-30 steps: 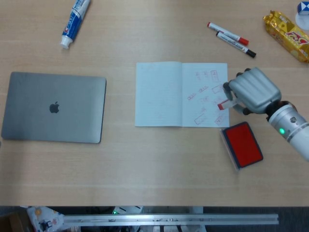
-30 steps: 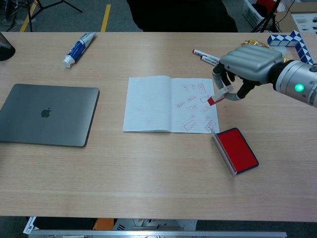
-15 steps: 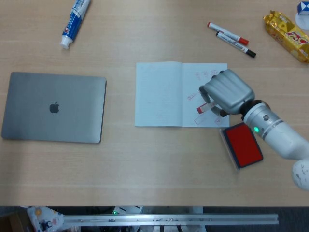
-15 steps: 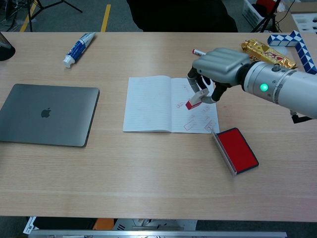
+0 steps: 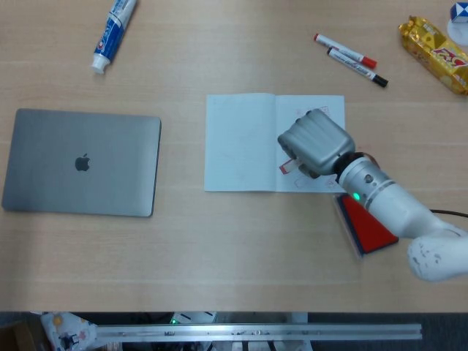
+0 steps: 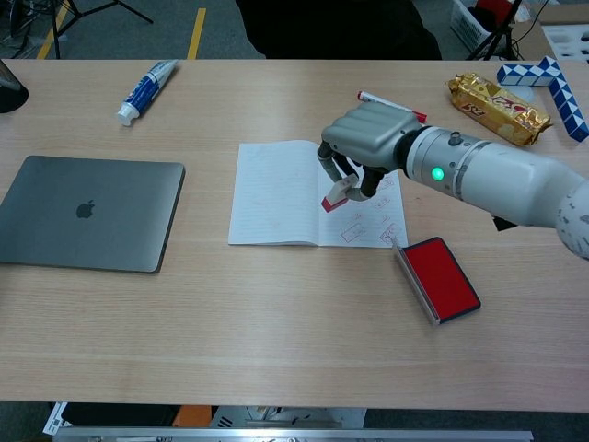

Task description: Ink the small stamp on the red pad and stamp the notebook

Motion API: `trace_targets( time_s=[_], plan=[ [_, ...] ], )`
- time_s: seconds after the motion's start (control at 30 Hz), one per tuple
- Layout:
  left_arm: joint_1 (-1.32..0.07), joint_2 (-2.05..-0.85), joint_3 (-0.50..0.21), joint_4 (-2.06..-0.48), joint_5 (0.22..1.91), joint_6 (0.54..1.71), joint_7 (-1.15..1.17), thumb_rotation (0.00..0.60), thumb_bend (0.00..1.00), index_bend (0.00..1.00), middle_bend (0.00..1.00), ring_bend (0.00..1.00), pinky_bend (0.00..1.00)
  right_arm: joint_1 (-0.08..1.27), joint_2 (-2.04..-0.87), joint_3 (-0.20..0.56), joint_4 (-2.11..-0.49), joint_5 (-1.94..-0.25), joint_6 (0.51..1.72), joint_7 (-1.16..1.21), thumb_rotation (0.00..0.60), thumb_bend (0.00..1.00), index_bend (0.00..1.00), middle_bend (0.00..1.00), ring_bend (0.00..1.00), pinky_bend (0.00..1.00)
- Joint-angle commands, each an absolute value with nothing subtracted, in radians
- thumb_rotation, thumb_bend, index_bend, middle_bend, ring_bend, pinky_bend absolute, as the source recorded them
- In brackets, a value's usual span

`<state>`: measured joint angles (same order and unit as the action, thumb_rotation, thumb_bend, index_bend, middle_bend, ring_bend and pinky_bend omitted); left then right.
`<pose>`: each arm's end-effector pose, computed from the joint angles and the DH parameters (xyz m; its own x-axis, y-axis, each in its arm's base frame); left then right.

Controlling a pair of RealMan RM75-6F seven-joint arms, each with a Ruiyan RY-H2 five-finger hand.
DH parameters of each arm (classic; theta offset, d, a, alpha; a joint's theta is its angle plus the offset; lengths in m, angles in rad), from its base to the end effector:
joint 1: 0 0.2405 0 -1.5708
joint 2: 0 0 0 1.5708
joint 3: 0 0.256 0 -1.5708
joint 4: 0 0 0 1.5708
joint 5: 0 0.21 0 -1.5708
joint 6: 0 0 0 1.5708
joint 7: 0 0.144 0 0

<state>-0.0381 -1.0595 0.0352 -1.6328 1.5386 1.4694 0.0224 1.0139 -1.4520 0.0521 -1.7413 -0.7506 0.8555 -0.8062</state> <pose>-0.3220 0.1476 0.1612 0.4520 0.1197 0.8839 0.8905 -0.0026 -0.4550 -0.0910 -0.3172 -0.0330 0.7589 -0.3099 0.5727 -0.6205 -0.6109 0.4917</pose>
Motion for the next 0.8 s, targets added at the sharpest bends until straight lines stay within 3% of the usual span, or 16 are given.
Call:
trace_targets(
  time_s=[0.03, 0.8],
  plan=[
    [-0.036, -1.058, 0.035, -1.633, 1.537, 1.471, 0.022, 0.600, 0.24, 0.15, 0.11, 0.25, 0.23, 1.036, -1.474, 0.051, -1.724, -0.733, 0.863, -0.825, 0.600, 0.54, 0.79, 0.64, 0.49, 0.47],
    [-0.032, -1.062, 0.034, -1.619, 1.519, 1.459, 0.013, 0.600, 0.24, 0.15, 0.11, 0.25, 0.23, 1.170, -1.616, 0.021, -1.621, -0.606, 0.886, -0.943, 0.600, 0.54, 0.81, 0.65, 0.49, 0.47]
  ],
)
